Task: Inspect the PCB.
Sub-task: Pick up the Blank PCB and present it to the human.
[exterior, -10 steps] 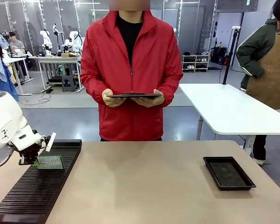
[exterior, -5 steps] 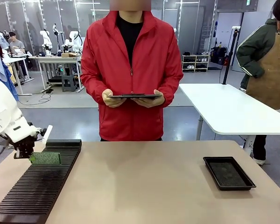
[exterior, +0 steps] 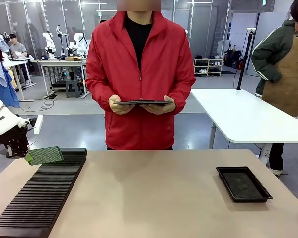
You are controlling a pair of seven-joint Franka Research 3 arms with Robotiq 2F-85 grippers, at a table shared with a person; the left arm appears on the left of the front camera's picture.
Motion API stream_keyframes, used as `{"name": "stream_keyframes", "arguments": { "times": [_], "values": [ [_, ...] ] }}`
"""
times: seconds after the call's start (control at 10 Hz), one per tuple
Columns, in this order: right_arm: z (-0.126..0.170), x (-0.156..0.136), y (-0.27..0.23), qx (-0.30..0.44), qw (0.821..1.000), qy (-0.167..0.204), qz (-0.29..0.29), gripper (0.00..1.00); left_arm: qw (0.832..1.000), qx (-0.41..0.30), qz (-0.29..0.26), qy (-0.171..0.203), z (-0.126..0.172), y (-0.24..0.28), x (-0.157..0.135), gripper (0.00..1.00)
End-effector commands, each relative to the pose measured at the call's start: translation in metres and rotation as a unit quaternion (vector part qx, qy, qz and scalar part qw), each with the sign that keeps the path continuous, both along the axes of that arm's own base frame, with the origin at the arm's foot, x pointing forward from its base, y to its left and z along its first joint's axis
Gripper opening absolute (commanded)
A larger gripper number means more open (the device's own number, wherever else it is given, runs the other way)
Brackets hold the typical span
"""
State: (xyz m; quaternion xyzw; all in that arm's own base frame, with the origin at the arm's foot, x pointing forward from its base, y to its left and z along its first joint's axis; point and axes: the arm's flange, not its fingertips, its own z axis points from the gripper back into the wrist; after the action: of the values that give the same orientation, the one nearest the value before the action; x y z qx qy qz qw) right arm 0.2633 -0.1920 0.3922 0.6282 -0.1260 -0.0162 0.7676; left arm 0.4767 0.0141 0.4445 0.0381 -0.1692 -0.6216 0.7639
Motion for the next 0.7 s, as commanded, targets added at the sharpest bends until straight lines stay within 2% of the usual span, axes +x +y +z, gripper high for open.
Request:
{"name": "stream_keyframes", "arguments": {
  "times": [0.0, 0.1, 0.2, 0.4, 0.5, 0.6],
  "values": [
    [0.002, -0.001, -0.001, 0.001, 1.000, -0.001, -0.001, 1.00, 0.997, -0.070, 0.007, 0.026, -0.002, 0.008, -0.011, 0.02],
    [0.002, -0.001, -0.001, 0.001, 1.000, -0.001, -0.001, 1.00, 0.991, -0.125, 0.023, 0.052, -0.003, 0.011, -0.014, 0.02],
    [0.002, -0.001, -0.001, 0.001, 1.000, -0.001, -0.001, 1.00, 0.972, -0.211, 0.063, 0.086, -0.007, 0.015, -0.017, 0.02],
    [0.002, -0.001, -0.001, 0.001, 1.000, -0.001, -0.001, 1.00, 0.919, -0.350, 0.127, 0.131, -0.026, 0.019, -0.027, 0.02],
    [0.002, -0.001, -0.001, 0.001, 1.000, -0.001, -0.001, 1.00, 0.893, -0.404, 0.145, 0.137, -0.035, 0.018, -0.031, 0.02],
    [0.002, -0.001, -0.001, 0.001, 1.000, -0.001, -0.001, 1.00, 0.886, -0.412, 0.139, 0.161, -0.047, 0.010, -0.034, 0.02]
  ]
}}
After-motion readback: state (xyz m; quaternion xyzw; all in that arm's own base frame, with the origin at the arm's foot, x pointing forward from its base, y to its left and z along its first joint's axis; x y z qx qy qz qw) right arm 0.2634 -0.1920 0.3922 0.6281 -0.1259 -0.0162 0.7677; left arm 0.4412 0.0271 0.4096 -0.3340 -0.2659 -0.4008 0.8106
